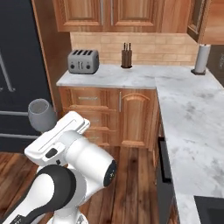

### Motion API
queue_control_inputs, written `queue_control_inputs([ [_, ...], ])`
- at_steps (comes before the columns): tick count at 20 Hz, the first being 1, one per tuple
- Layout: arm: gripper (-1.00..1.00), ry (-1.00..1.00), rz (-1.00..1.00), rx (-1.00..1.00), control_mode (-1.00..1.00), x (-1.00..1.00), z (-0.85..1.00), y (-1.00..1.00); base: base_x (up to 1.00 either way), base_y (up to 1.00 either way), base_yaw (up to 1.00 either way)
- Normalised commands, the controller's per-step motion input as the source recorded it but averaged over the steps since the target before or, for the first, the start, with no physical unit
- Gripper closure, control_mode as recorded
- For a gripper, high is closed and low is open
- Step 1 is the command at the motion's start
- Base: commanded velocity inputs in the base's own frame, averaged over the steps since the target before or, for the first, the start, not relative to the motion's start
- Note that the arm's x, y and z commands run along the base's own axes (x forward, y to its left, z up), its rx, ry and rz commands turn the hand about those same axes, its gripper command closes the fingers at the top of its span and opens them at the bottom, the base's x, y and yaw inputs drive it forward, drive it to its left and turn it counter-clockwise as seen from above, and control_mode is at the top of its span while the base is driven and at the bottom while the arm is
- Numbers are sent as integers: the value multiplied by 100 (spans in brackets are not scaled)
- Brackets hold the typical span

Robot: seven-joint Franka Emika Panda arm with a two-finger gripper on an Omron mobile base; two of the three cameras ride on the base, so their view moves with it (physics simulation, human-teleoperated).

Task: Retrieve the wine glasses from the counter and place one next to each plate.

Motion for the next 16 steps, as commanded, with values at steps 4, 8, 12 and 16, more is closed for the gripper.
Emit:
queue_control_inputs([
  [4,100,0,0,0,100,0,0,0,-100,-2,5],
  [8,100,0,0,0,100,0,0,0,-100,-1,5],
  [12,100,0,0,0,100,0,0,0,-100,5,2],
  [16,100,0,0,0,100,0,0,0,-100,17,1],
])
